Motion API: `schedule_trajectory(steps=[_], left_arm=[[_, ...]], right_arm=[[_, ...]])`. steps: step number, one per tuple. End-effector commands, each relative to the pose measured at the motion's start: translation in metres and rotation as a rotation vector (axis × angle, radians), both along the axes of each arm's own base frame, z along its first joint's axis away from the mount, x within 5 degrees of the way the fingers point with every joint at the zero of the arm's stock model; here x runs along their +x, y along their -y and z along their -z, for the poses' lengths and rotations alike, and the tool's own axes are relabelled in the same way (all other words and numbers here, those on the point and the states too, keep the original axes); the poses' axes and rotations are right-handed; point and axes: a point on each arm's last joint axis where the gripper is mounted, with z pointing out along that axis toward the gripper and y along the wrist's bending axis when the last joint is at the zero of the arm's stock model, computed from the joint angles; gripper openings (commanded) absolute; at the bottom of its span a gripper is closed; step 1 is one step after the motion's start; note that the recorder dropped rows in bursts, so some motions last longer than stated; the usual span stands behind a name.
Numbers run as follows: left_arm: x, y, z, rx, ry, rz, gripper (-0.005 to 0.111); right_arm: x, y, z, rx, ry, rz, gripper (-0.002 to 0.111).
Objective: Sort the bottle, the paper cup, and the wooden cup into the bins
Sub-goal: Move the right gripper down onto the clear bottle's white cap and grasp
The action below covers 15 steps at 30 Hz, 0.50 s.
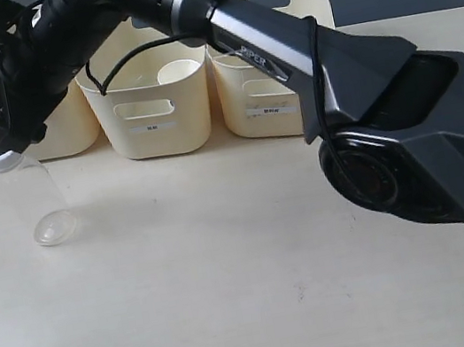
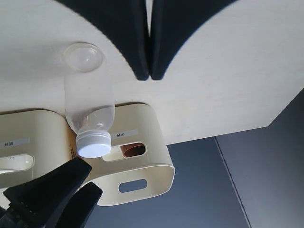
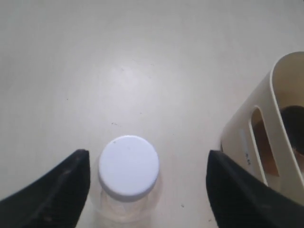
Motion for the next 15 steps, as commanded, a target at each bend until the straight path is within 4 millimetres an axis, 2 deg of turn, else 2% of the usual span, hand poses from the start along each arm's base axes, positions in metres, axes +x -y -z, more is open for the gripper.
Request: schedule_trajectory(steps=[1, 6, 15], left_arm=[[0.0, 0.0, -0.002, -0.008, 0.006, 0.005, 0.0], [0.0, 0.0, -0.002, -0.008, 0.006, 0.005, 0.0], [0.0, 0.0, -0.002, -0.008, 0.006, 0.005, 0.0]], right_arm=[[0.002, -0.004, 0.009, 0.022, -0.014, -0.001, 0.066], [0.001, -0.009, 0.025, 0.011, -0.027, -0.013, 0.066], [0.001, -0.011, 0.027, 0.028, -0.036, -0.012, 0.066]])
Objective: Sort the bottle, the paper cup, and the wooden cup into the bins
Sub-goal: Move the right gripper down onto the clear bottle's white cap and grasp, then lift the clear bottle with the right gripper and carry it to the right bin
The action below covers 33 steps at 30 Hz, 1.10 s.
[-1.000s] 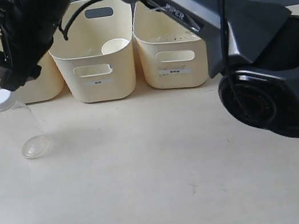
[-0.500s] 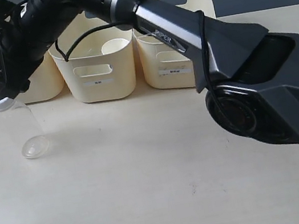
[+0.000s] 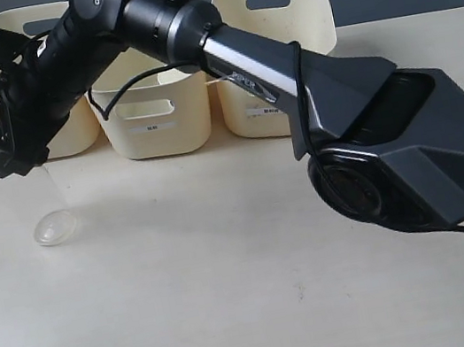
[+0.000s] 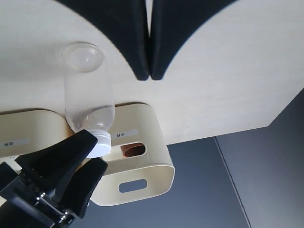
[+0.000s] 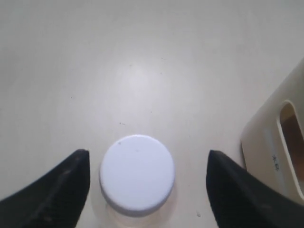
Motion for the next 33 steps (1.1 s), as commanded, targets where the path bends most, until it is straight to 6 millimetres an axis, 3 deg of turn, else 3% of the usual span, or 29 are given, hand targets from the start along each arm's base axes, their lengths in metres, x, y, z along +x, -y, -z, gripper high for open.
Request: schedule_trajectory(steps=[1, 13, 16, 19, 27, 33], left_arm=[[0.0, 0.0, -0.002, -0.008, 0.006, 0.005, 0.0], [0.0, 0.0, -0.002, -0.008, 0.006, 0.005, 0.0], [0.0, 0.0, -0.002, -0.008, 0.006, 0.005, 0.0], [0.0, 0.0, -0.002, -0.008, 0.006, 0.005, 0.0], [0.0, 0.0, -0.002, -0.008, 0.006, 0.005, 0.0], [0.0, 0.0, -0.002, -0.008, 0.006, 0.005, 0.0]], right_arm=[[0.0, -0.002, -0.001, 0.021, 0.002, 0.0, 0.066], [0.003, -0.005, 0.012, 0.028, -0.01, 0.015, 0.064], [0.003, -0.005, 0.012, 0.029, -0.009, 0.016, 0.044], [0.003, -0.005, 0.012, 0.03, -0.012, 0.015, 0.004], [0.002, -0.005, 0.011, 0.03, -0.017, 0.014, 0.001], [-0.009, 0.007, -0.043, 0.033, 0.072, -0.026, -0.001]])
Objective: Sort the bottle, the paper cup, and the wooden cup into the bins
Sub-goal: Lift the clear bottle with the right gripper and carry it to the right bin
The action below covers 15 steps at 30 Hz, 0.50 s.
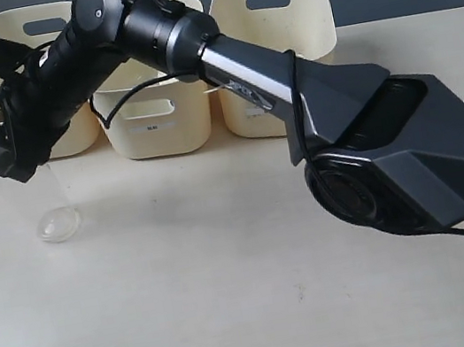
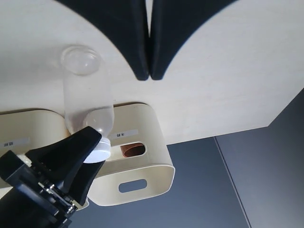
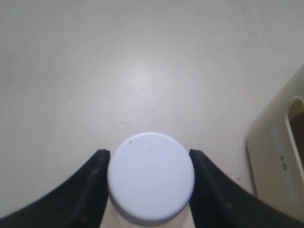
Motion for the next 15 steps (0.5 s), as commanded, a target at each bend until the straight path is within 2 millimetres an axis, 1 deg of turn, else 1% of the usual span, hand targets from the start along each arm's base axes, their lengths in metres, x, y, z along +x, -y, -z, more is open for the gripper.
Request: schedule_trajectory(steps=[1, 2, 3, 4, 5, 6, 7, 8, 9, 12, 15], left_arm=[[0.0, 0.0, -0.002, -0.008, 0.006, 0.005, 0.0], [0.0, 0.0, -0.002, -0.008, 0.006, 0.005, 0.0], [0.0, 0.0, -0.002, -0.008, 0.006, 0.005, 0.0], [0.0, 0.0, -0.002, -0.008, 0.006, 0.005, 0.0], [0.0, 0.0, -0.002, -0.008, 0.006, 0.005, 0.0], [0.0, 0.0, -0.002, -0.008, 0.006, 0.005, 0.0], [0.0, 0.0, -0.002, -0.008, 0.006, 0.005, 0.0], [0.0, 0.0, -0.002, -0.008, 0.006, 0.005, 0.0], [0.0, 0.0, -0.002, -0.008, 0.006, 0.005, 0.0], [0.0, 0.0, -0.002, -0.008, 0.006, 0.005, 0.0], [0.0, 0.0, -0.002, -0.008, 0.006, 0.005, 0.0]], right_arm=[[-0.011, 0.012, -0.059, 0.024, 0.098, -0.026, -0.001], [-0.015, 0.019, -0.085, 0.043, 0.136, -0.005, -0.001], [-0.017, 0.022, -0.096, 0.051, 0.147, 0.005, -0.001], [-0.023, 0.03, -0.121, 0.062, 0.184, 0.026, -0.001], [-0.025, 0.034, -0.13, 0.058, 0.202, 0.034, -0.001], [-0.031, 0.045, -0.149, 0.027, 0.242, 0.048, -0.001], [-0.033, 0.051, -0.157, 0.004, 0.256, 0.059, -0.001], [-0.038, 0.065, -0.169, -0.078, 0.275, 0.098, -0.001], [-0.039, 0.075, -0.177, -0.135, 0.292, 0.139, -0.001], [-0.039, 0.087, -0.192, -0.168, 0.347, 0.224, -0.001], [-0.043, 0.094, -0.204, -0.16, 0.371, 0.242, -0.001]])
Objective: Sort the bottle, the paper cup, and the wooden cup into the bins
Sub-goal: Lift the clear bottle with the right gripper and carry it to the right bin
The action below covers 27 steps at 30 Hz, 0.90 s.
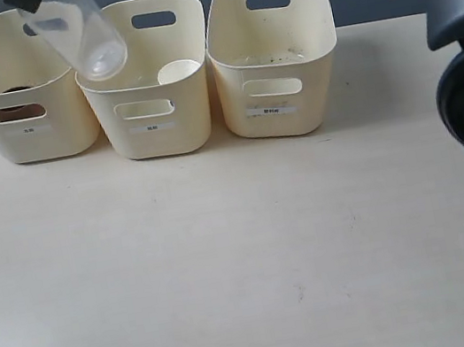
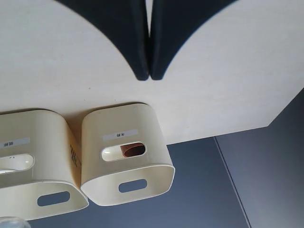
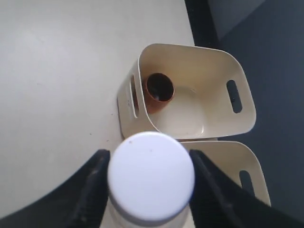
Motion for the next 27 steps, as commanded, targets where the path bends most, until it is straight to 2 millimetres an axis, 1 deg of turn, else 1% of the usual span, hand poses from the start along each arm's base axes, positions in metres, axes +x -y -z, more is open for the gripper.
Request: schedule_trajectory(steps=[1, 3, 9, 11, 14, 18, 24, 27], left_arm=[[0.0, 0.0, -0.002, -0.008, 0.006, 0.005, 0.0], [0.0, 0.0, -0.002, -0.008, 0.006, 0.005, 0.0], [0.0, 0.0, -0.002, -0.008, 0.006, 0.005, 0.0], [0.0, 0.0, -0.002, -0.008, 0.006, 0.005, 0.0], [0.0, 0.0, -0.002, -0.008, 0.006, 0.005, 0.0], [0.0, 0.0, -0.002, -0.008, 0.006, 0.005, 0.0], [0.0, 0.0, -0.002, -0.008, 0.006, 0.005, 0.0], [0.0, 0.0, -0.002, -0.008, 0.006, 0.005, 0.0]], right_arm=[[-0.005, 0.011, -0.019, 0.006, 0.046, 0.034, -0.001], [-0.005, 0.018, -0.026, 0.001, 0.069, 0.088, -0.001], [-0.002, 0.023, -0.028, -0.026, 0.099, 0.139, -0.001], [0.002, 0.025, -0.023, -0.063, 0.117, 0.16, -0.001], [0.013, 0.032, -0.014, -0.122, 0.127, 0.214, -0.001], [0.03, 0.047, -0.001, -0.162, 0.095, 0.27, -0.001], [0.048, 0.072, -0.002, -0.132, 0.059, 0.338, -0.001], [0.05, 0.075, -0.001, -0.103, 0.021, 0.328, -0.001]])
